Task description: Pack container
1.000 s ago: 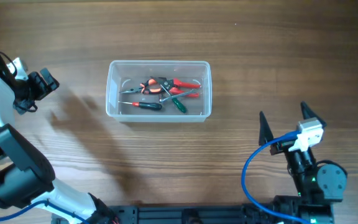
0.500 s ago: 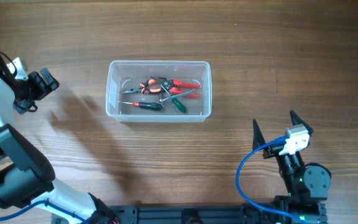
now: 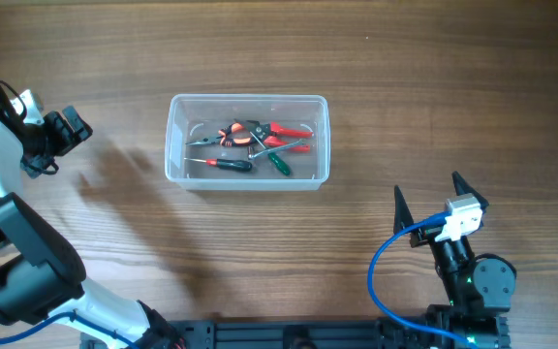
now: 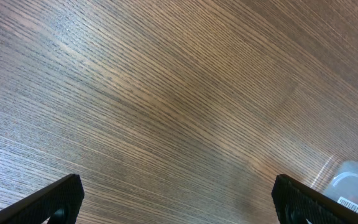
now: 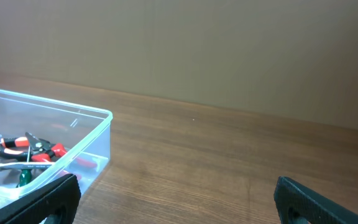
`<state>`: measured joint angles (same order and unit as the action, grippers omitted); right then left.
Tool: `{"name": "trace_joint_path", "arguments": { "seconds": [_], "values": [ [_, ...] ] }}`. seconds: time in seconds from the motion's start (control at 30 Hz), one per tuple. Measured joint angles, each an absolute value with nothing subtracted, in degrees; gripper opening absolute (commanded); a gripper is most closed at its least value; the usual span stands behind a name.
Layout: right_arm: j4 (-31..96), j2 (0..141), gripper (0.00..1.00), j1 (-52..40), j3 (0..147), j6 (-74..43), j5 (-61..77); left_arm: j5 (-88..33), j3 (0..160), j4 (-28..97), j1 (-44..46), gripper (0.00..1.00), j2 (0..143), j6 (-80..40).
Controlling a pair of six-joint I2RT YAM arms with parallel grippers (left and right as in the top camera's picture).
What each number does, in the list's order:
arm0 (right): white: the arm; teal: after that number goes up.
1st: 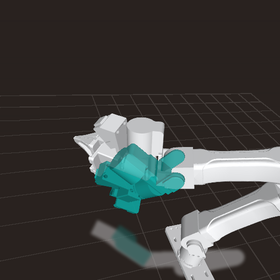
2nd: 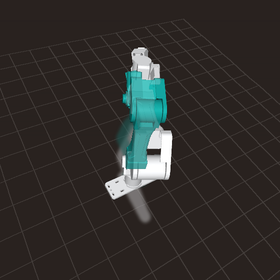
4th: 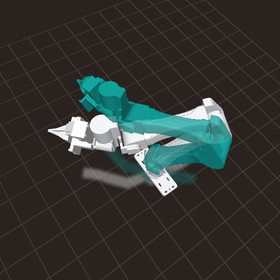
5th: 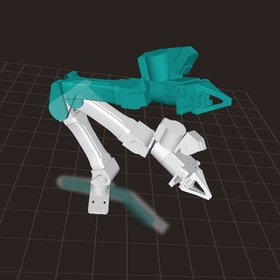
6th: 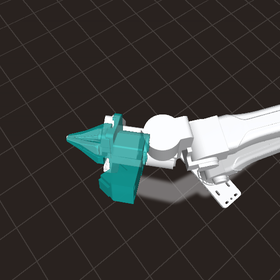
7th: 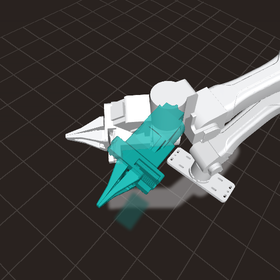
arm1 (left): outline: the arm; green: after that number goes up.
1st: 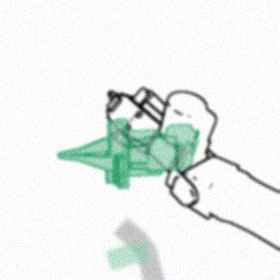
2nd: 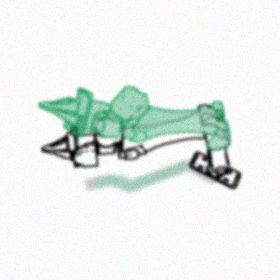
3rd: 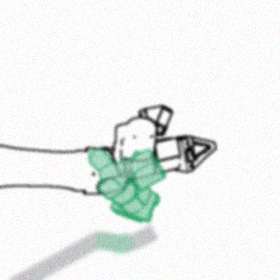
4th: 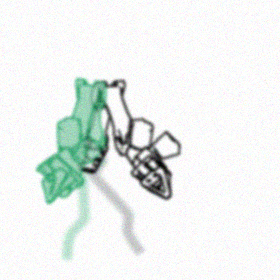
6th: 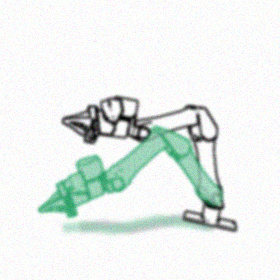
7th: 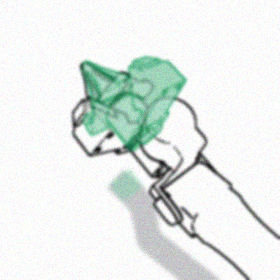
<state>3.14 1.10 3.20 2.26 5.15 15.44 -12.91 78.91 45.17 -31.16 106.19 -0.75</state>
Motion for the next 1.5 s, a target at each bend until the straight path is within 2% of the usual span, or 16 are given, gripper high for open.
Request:
{"name": "trace_joint_path", "arguments": {
  "seconds": [0.27,0.4,0.53,0.57,0.67,0.7,0.73,0.87,1.13,1.5],
  "values": [
    [3.1,1.1,1.00,3.2,2.3,5.1,15.4,-12.9,78.9,46.0,-31.0,1.00,105.4,-0.7],
    [3.1,1.1,0.99,3.2,2.3,5.1,15.4,-12.4,78.9,46.0,-28.6,1.00,95.6,-0.8],
    [3.0,1.0,1.00,3.2,2.3,5.1,15.4,-12.0,79.2,45.7,-21.1,1.00,79.0,-0.7],
    [3.0,1.0,1.00,3.2,2.3,5.1,15.4,-12.0,79.6,45.8,-15.1,1.00,72.1,-0.5],
    [2.9,0.9,1.00,3.2,2.3,5.1,15.5,-7.1,77.9,46.0,-6.6,1.00,65.7,0.8],
    [2.9,0.9,1.00,3.2,2.3,5.1,15.4,-5.5,75.0,46.0,-2.4,1.00,59.6,1.3],
    [2.9,0.8,1.00,3.2,2.3,5.1,15.5,-5.2,73.6,44.8,-2.0,1.00,56.9,1.4],
    [2.9,0.8,1.00,3.2,2.3,5.1,15.5,-3.3,56.0,32.8,-2.0,1.00,38.8,1.5],
    [2.9,0.8,1.00,3.2,2.3,5.1,15.5,-3.8,25.3,20.7,-2.0,1.00,15.9,1.5],
    [2.9,0.8,1.00,3.2,2.3,5.1,15.5,-6.8,11.3,20.1,1.7,1.00,0.9,1.5]
  ]
}}
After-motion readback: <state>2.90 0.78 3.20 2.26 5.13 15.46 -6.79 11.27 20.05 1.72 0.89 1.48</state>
